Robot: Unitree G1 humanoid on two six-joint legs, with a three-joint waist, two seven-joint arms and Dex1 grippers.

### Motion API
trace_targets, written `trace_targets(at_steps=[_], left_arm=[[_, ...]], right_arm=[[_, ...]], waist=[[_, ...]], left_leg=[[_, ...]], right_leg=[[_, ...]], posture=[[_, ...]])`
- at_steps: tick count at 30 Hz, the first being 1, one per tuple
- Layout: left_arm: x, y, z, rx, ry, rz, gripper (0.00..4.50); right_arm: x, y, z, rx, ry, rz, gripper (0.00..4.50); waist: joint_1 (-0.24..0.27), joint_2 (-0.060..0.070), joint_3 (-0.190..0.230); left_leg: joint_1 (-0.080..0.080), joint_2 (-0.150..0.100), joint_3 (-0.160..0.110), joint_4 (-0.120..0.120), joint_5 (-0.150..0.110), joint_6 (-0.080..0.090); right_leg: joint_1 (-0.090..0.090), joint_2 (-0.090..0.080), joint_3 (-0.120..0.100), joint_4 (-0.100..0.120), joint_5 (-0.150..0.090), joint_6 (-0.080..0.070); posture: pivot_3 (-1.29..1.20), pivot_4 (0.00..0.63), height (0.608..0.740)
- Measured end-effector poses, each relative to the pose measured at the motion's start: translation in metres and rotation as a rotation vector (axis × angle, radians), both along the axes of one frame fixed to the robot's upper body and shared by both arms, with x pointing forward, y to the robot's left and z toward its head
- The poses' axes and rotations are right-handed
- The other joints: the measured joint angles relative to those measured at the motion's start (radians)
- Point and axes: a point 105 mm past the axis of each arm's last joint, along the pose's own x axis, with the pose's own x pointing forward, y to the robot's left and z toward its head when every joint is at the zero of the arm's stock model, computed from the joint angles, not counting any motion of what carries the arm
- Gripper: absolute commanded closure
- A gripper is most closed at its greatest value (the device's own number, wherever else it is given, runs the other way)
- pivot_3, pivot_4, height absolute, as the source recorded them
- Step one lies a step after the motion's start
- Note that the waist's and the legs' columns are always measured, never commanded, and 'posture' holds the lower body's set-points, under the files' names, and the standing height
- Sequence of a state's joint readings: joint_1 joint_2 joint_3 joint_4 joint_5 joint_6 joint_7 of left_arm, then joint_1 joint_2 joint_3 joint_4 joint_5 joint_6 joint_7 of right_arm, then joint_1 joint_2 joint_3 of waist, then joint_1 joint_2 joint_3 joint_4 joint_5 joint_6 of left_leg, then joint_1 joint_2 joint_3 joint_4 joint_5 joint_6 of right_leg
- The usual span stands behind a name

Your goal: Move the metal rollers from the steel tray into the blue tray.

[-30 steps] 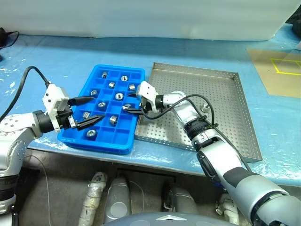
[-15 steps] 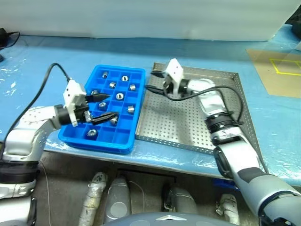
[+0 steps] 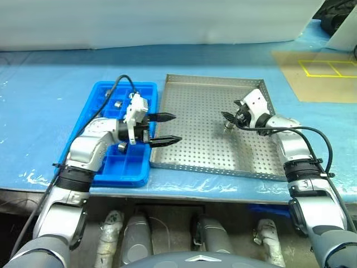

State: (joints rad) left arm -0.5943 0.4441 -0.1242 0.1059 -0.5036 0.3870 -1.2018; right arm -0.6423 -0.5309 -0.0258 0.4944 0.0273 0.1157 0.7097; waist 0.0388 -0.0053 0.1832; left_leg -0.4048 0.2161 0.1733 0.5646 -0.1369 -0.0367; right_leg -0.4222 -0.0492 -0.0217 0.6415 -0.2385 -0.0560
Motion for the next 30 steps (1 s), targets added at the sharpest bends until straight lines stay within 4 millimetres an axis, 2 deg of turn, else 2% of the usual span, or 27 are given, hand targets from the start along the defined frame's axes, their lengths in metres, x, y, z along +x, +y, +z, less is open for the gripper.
trace_targets(at_steps=[9, 15, 23, 27, 29, 30], left_arm=[[0.002, -0.001, -0.007, 0.006, 0.016, -0.009, 0.00], [0.003, 0.000, -0.007, 0.007, 0.015, -0.001, 0.00], [0.002, 0.010, -0.014, 0.019, 0.032, 0.039, 0.00], [0.001, 0.014, -0.017, 0.030, 0.033, 0.051, 0.00], [0.002, 0.015, -0.017, 0.032, 0.032, 0.057, 0.00], [0.002, 0.015, -0.016, 0.032, 0.031, 0.059, 0.00]], right_arm=[[-0.002, -0.006, -0.014, 0.014, 0.025, -0.063, 1.19], [-0.001, -0.003, -0.021, 0.028, 0.042, -0.067, 1.19], [0.003, -0.007, -0.034, 0.043, 0.065, -0.097, 1.19], [0.001, -0.008, -0.050, 0.044, 0.108, -0.111, 1.19], [0.001, -0.007, -0.049, 0.043, 0.103, -0.110, 1.19], [0.001, -0.007, -0.049, 0.044, 0.102, -0.110, 1.38]], waist=[[-0.008, 0.000, 0.000], [-0.006, 0.000, 0.000], [0.002, 0.000, 0.000], [0.004, 0.000, 0.000], [0.004, 0.000, 0.000], [0.004, 0.000, 0.000]], left_leg=[[0.000, 0.000, 0.000, 0.001, -0.002, 0.003], [0.001, 0.000, 0.000, 0.002, -0.003, 0.005], [0.002, 0.000, 0.000, 0.002, -0.003, 0.006], [0.002, 0.000, 0.000, 0.002, -0.003, 0.006], [0.002, 0.000, 0.000, 0.002, -0.004, 0.006], [0.002, 0.000, 0.000, 0.002, -0.004, 0.006]], right_leg=[[0.001, -0.001, 0.000, 0.000, 0.000, 0.000], [0.002, -0.001, 0.000, 0.000, 0.000, 0.000], [0.004, -0.001, 0.000, 0.000, 0.000, 0.000], [0.004, -0.001, 0.000, 0.000, 0.000, 0.000], [0.004, -0.001, 0.000, 0.000, 0.000, 0.000], [0.004, -0.001, 0.000, 0.000, 0.000, 0.000]], posture=[[-0.19, 0.150, 0.740], [-0.16, 0.150, 0.740], [-0.14, 0.150, 0.740], [-0.14, 0.150, 0.740], [-0.14, 0.150, 0.740], [-0.14, 0.150, 0.740]])
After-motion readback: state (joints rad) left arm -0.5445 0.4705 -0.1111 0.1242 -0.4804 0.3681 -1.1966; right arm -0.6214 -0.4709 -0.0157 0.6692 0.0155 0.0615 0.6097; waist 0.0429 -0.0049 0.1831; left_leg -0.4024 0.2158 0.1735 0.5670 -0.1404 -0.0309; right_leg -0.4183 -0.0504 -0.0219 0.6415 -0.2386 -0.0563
